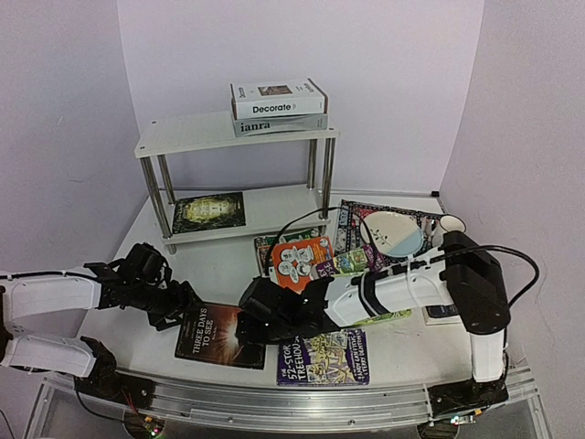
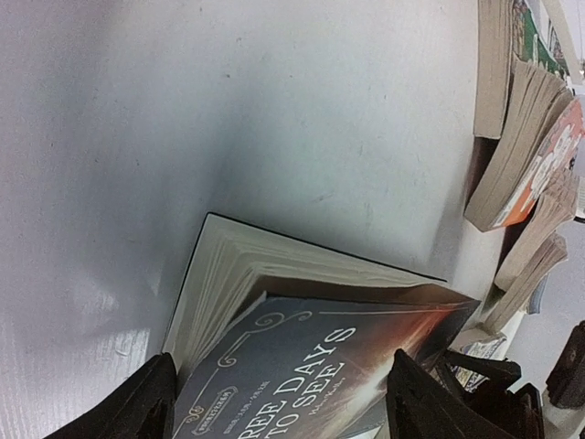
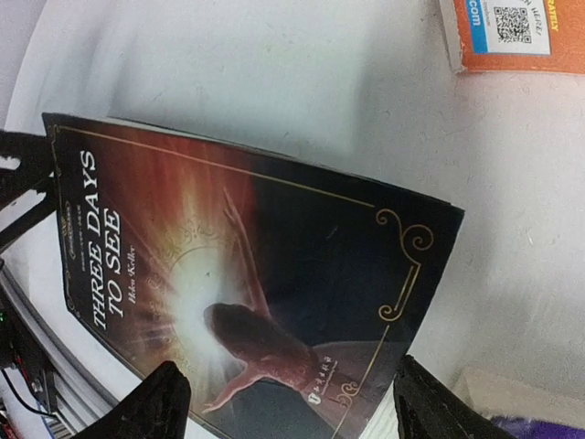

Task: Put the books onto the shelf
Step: Adjust the book at the center of the board.

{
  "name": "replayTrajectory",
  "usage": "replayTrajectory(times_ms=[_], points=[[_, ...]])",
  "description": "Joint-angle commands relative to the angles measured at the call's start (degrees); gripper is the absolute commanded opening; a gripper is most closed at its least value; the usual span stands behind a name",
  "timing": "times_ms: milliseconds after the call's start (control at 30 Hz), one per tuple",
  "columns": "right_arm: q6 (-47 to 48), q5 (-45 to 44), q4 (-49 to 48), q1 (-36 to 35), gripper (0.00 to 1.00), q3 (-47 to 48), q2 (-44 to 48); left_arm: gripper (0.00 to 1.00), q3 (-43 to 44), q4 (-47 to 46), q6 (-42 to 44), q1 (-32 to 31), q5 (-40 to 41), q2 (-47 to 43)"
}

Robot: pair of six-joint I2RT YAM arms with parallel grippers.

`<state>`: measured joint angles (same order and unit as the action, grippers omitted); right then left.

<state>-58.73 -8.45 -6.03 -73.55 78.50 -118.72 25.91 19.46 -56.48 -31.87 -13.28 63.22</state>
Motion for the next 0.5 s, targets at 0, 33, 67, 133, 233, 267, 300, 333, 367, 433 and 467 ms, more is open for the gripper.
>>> replayTrajectory(times_ms=[0,33,67,133,233,267,300,333,367,433,467], points=[[0.64,-1.8,-1.27,-2.96,0.77,2.01,6.37,0.79,1.3,-6.09,1.32,-0.49,-8.93,0.28],[0.37,-2.23,-1.2,-3.07,0.77,1.25,7.1,0.79,1.42,-6.79,1.23,-0.55,-9.71,0.78],[0.28,-3.08,-1.19,-3.15,0.77,0.48,7.84,0.79,1.59,-7.81,1.1,-0.65,-10.3,1.4],[0.49,-4.45,-1.18,-3.26,0.76,-0.81,9.58,0.79,1.78,-8.75,1.2,-0.73,-10.57,2.39],[1.48,-5.46,-1.07,-3.27,0.76,-1.16,11.21,0.8,2.59,-8.81,2.66,-0.74,-9.8,3.74],[1.72,-5.44,-0.98,-3.28,0.76,-0.8,11.35,0.8,2.88,-8.76,2.95,-0.75,-9.59,4.18],[1.84,-5.39,-0.78,-3.27,0.76,-0.51,11.42,0.8,3.19,-8.74,3.09,-0.74,-9.45,4.48],[1.87,-5.22,-0.57,-3.26,0.75,-0.29,11.45,0.8,3.41,-8.74,3.12,-0.74,-9.31,4.73],[1.8,-5.04,-0.42,-3.26,0.75,-0.19,11.46,0.8,3.57,-8.74,3.13,-0.74,-9.13,4.93],[1.4,-4.82,-0.31,-3.26,0.75,-0.24,11.47,0.8,3.78,-8.78,3.13,-0.75,-8.91,4.98],[1.26,-4.73,-0.26,-3.26,0.74,-0.32,11.44,0.8,3.81,-8.77,3.13,-0.74,-8.69,4.74]])
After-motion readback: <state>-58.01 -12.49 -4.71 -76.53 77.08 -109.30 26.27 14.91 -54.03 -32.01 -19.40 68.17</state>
